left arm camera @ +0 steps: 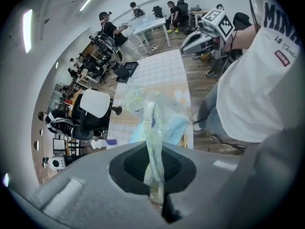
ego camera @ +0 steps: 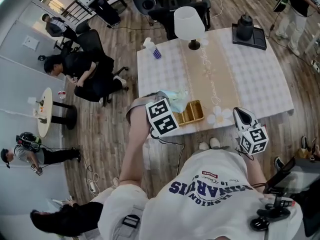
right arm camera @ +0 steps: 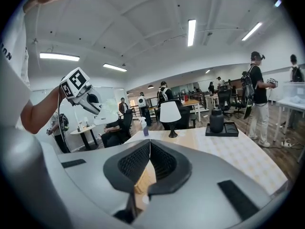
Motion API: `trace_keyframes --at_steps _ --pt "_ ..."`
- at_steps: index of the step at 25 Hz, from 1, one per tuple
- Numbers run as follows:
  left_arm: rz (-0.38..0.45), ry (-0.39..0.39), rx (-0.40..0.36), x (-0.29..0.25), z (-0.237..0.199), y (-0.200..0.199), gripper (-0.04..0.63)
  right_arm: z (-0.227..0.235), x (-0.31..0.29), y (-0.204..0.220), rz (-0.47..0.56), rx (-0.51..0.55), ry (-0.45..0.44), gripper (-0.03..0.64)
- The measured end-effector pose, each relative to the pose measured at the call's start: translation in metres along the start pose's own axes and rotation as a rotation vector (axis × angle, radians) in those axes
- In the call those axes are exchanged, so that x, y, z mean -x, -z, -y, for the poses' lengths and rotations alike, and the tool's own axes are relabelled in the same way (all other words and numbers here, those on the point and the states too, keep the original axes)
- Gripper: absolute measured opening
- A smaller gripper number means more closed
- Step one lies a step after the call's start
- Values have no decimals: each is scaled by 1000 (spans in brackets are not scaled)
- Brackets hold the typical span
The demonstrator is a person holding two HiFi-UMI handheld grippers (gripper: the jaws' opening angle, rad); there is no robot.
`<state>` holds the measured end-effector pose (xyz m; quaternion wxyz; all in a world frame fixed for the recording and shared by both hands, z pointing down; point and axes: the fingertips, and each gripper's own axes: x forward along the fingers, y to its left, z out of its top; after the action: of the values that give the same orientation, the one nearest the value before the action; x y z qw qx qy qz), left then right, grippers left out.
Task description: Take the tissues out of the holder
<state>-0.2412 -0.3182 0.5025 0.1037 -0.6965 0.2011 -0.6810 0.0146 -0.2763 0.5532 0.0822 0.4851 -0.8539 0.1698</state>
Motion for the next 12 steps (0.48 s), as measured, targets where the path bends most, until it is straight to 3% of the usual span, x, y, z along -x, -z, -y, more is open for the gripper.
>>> trace_keyframes --at_steps 6,12 --pt "69 11 -106 -10 -5 -60 5 31 37 5 21 -36 119 9" --pt "160 17 -273 -24 -2 -142 5 69 96 21 57 -91 312 8"
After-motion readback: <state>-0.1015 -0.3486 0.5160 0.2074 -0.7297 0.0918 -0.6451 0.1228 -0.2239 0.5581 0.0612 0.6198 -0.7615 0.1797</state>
